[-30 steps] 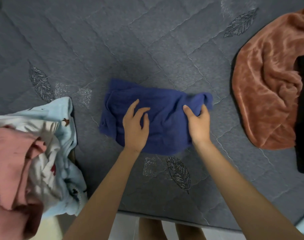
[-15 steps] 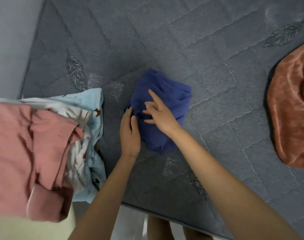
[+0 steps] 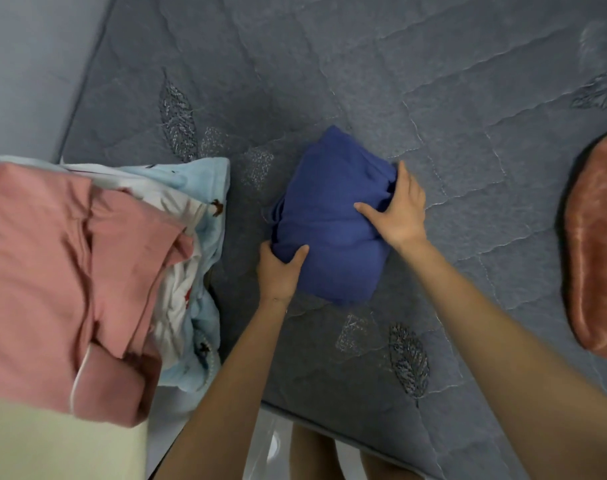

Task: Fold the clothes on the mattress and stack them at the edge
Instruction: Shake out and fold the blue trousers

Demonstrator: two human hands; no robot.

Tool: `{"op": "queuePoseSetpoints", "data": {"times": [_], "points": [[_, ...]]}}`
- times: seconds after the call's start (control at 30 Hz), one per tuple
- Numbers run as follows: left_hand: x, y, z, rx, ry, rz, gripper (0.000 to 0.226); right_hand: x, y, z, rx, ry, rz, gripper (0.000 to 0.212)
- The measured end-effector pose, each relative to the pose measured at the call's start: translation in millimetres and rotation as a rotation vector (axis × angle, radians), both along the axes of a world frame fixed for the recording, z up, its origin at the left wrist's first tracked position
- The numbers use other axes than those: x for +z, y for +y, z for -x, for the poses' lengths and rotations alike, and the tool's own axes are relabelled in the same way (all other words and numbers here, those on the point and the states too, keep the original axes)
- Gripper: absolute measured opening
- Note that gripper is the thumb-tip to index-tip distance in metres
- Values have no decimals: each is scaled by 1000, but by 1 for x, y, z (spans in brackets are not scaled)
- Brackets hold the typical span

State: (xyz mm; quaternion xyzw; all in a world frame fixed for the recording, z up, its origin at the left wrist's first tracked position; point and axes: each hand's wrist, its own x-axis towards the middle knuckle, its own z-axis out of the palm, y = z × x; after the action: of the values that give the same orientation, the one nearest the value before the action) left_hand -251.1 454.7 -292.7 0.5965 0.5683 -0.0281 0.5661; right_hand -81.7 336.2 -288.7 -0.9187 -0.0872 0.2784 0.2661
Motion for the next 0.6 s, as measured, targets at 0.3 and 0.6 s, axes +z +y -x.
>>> {"op": "queuePoseSetpoints", "data": {"times": [0.3, 0.6], "points": [[10, 3, -12, 113, -322, 176, 22, 9, -12, -4, -485, 404, -437, 20], [6, -45, -2, -264, -262, 453, 36, 39, -74, -29, -628, 50, -497, 6]]}}
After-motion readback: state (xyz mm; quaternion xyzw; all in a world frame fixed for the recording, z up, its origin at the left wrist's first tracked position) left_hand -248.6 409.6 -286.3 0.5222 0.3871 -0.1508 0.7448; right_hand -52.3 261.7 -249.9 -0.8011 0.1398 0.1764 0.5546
